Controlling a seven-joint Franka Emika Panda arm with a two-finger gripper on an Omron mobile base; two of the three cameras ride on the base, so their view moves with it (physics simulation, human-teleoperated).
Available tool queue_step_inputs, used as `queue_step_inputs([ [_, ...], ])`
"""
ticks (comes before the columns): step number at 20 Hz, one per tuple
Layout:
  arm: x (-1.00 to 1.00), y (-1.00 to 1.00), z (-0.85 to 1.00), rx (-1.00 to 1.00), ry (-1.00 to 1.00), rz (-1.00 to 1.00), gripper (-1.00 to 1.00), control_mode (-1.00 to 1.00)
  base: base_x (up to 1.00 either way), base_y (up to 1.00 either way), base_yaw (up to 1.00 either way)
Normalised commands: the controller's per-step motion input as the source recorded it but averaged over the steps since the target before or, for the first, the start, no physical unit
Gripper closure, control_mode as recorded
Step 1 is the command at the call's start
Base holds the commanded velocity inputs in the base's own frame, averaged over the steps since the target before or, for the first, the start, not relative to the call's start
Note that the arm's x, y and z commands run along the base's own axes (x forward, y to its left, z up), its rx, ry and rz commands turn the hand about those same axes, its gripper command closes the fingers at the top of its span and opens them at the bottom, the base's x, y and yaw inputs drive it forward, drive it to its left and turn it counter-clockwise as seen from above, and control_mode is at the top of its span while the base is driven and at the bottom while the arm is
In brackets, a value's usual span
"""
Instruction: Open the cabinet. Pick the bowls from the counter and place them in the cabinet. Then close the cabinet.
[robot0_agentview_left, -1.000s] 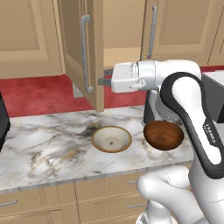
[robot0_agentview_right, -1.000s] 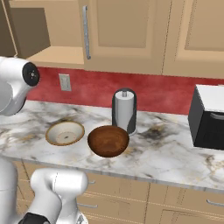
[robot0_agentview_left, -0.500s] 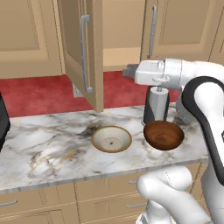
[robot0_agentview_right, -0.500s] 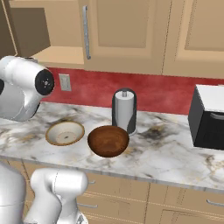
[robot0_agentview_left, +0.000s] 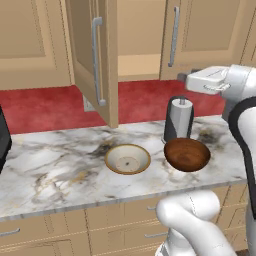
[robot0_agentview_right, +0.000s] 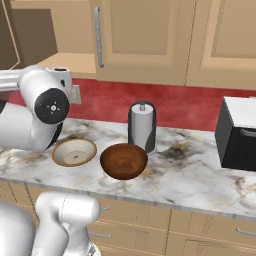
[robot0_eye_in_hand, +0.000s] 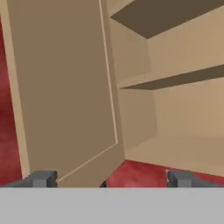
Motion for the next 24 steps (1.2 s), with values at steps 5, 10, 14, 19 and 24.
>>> queue_step_inputs([
  [5,0.0,-0.56,-0.2,-0.21,-0.13,-0.54,-1.0,-1.0,0.0,0.0,0.0],
  [10,0.0,-0.26,-0.15,-0.25,-0.2,-0.42,-1.0,-1.0,0.0,0.0,0.0],
  [14,0.0,0.0,0.01,0.0,-0.03,-0.01,-1.0,-1.0,0.0,0.0,0.0],
  [19,0.26,-0.13,0.12,0.07,0.0,0.0,-1.0,-1.0,0.0,0.0,0.0],
  [24,0.62,-0.21,0.32,0.15,0.0,0.0,-1.0,-1.0,0.0,0.0,0.0],
])
